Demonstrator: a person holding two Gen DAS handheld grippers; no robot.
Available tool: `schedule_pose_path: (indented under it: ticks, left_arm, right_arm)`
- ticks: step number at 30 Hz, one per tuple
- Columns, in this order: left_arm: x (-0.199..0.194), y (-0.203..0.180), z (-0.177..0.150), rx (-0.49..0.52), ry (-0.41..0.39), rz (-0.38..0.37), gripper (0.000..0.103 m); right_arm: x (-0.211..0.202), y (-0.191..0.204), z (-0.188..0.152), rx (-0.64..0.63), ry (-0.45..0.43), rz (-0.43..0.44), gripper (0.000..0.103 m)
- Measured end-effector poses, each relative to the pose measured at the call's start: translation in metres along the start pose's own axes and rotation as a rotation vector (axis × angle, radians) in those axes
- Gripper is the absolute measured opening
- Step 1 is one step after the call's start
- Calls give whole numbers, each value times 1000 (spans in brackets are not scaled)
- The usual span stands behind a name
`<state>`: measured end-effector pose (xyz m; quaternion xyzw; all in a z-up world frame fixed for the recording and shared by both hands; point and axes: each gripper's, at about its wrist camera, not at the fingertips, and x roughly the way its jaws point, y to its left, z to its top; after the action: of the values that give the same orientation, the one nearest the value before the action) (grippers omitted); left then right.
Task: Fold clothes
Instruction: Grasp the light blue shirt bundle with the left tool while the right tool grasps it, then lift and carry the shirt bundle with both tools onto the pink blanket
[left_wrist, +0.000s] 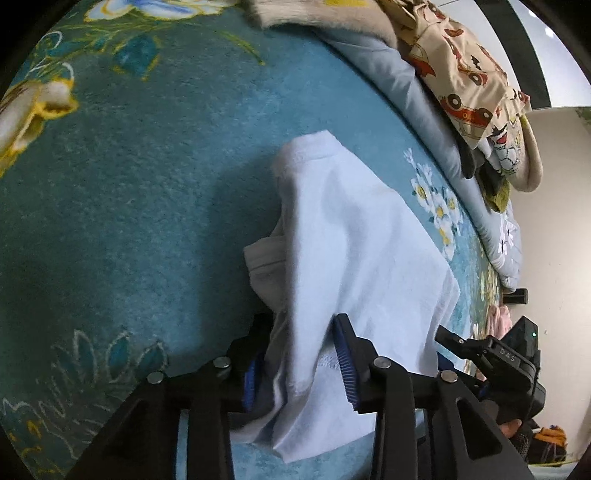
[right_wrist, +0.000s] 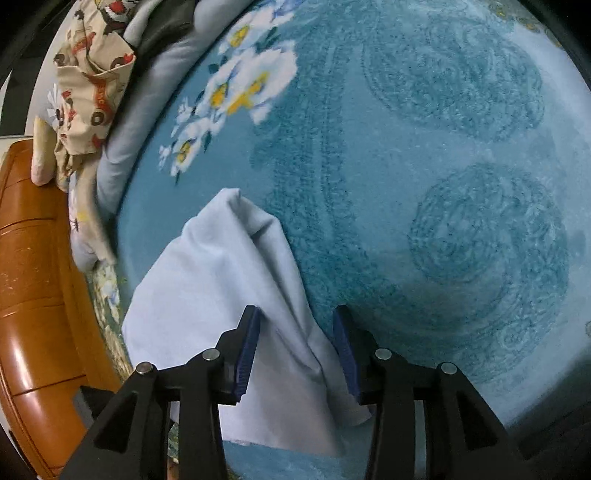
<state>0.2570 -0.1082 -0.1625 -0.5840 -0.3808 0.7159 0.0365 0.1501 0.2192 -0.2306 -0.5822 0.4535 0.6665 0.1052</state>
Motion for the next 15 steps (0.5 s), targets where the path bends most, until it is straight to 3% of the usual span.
schedule_pose_path:
  ticks: [2, 4, 5, 6, 7, 9, 13, 15]
  left_arm:
    - [-1, -1, -1, 19, -1, -7, 37]
    - [-2, -2, -2, 39, -17, -1, 26]
    - [-3, -2, -3, 48, -25, -6, 15]
    - [-5, -5, -4, 63, -35, -4, 13]
    - [-8, -8, -6, 80, -46, -1, 13]
    - [-13, -19, -6, 122, -66, 1, 12]
    - [-38, -37, -6, 190, -104, -50, 12]
    - [-48, -49, -1, 212, -123, -78, 12]
  right_arm:
    - [1, 5, -1, -29, 4, -2, 46]
    - [4, 14, -5, -87, 41, 26, 32]
    - [2, 20, -7, -121, 28, 20, 18]
    - [0, 26, -10, -154, 14, 15, 13]
    - [-3, 32, -13, -187, 1, 10, 11]
    - [-18, 37, -15, -216, -64, 80, 9]
    - [-48, 40, -21, -228, -189, 204, 9]
    - [-61, 46, -26, -246, -243, 217, 8]
